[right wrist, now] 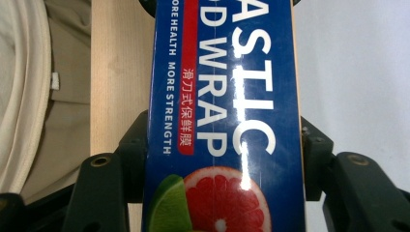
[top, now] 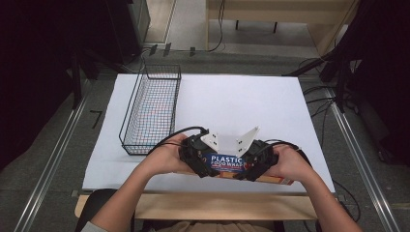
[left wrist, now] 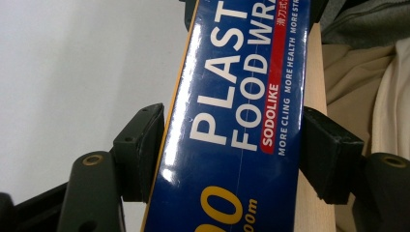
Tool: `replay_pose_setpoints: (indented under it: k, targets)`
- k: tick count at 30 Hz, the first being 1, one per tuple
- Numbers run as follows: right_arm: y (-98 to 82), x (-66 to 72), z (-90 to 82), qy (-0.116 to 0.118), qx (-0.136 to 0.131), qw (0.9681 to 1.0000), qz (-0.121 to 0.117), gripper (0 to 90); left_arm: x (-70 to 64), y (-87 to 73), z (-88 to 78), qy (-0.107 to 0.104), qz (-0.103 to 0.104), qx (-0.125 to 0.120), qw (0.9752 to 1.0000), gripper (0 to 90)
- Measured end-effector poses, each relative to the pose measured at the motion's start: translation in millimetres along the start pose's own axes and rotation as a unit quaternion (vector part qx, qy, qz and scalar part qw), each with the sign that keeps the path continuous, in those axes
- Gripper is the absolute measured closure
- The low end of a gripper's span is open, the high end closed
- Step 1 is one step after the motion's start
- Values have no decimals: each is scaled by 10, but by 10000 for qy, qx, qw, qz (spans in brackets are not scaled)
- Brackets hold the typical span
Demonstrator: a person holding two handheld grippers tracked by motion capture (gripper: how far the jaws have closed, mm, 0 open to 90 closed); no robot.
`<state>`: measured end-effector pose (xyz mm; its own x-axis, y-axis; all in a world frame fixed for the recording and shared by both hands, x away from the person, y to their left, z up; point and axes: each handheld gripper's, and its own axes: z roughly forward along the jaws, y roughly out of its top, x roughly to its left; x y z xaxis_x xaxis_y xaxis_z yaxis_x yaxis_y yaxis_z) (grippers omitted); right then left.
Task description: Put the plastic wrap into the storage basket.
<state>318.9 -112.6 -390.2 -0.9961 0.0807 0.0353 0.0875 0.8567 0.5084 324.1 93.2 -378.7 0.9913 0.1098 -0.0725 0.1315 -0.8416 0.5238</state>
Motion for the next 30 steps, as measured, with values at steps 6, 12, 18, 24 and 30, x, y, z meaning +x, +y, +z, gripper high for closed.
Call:
replay_pose_setpoints:
  k: [6, 12, 18, 24, 30]
  targets:
    - [29, 33, 10, -214, -4, 9996, -172, 410, -19, 2, 64, 97, 45, 186, 9998, 315]
    - [32, 65, 30, -271, 48, 9992, -304, 411, -33, -7, 132, 6, 21, 268, 9996, 336]
    - [1, 56, 53, 9, 86, 9997, -240, 406, -61, 1, 161, -196, -111, 369, 9991, 373]
    - [-18, 53, 80, 48, -25, 9994, -344, 399, -109, -5, 140, -38, 16, 359, 9993, 387]
    - [-28, 70, 32, 75, -151, 9995, -263, 336, -151, 8, 102, 92, -30, 393, 9992, 388]
